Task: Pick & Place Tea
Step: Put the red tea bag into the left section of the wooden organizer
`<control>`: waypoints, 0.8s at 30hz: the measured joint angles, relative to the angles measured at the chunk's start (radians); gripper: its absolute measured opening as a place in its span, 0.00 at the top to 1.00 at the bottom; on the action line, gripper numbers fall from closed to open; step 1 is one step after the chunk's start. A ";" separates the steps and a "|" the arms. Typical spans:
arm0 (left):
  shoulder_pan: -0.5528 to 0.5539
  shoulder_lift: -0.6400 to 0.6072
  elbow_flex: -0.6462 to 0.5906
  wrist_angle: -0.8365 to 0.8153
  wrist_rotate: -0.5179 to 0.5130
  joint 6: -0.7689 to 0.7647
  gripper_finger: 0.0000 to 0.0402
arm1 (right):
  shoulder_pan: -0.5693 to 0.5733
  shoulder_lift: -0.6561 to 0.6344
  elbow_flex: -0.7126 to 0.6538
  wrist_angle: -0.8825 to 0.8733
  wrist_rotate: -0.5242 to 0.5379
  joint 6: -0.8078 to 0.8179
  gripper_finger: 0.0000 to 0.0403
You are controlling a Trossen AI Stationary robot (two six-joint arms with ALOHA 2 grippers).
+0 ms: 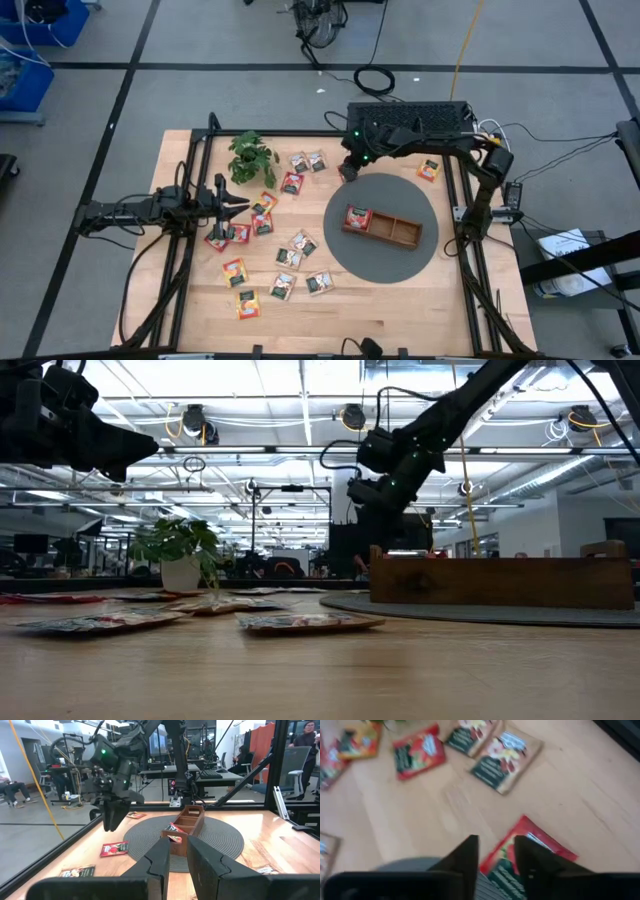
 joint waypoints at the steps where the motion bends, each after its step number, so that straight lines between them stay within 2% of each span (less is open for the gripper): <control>1: 0.000 0.000 0.000 0.000 0.000 0.000 0.82 | 0.007 -0.002 0.004 0.007 0.000 0.020 0.65; 5: 0.000 0.000 0.000 0.000 0.000 0.000 0.82 | 0.031 0.026 0.053 0.010 -0.020 0.106 0.47; 8: 0.000 0.000 0.000 0.000 0.000 0.000 0.82 | 0.044 0.062 0.079 -0.009 -0.028 0.134 0.40; 11: 0.000 0.000 0.000 0.000 0.000 0.000 0.82 | 0.043 0.107 0.111 -0.118 -0.022 0.137 0.39; 16: 0.000 0.000 0.000 0.000 0.000 0.000 0.82 | 0.037 0.178 0.175 -0.278 0.067 0.109 0.39; 19: 0.000 0.000 0.000 0.000 0.000 0.000 0.82 | 0.034 0.203 0.219 -0.294 0.109 0.089 0.38; 24: 0.000 0.000 0.000 0.000 0.000 0.000 0.82 | 0.035 0.249 0.271 -0.349 0.106 0.101 0.37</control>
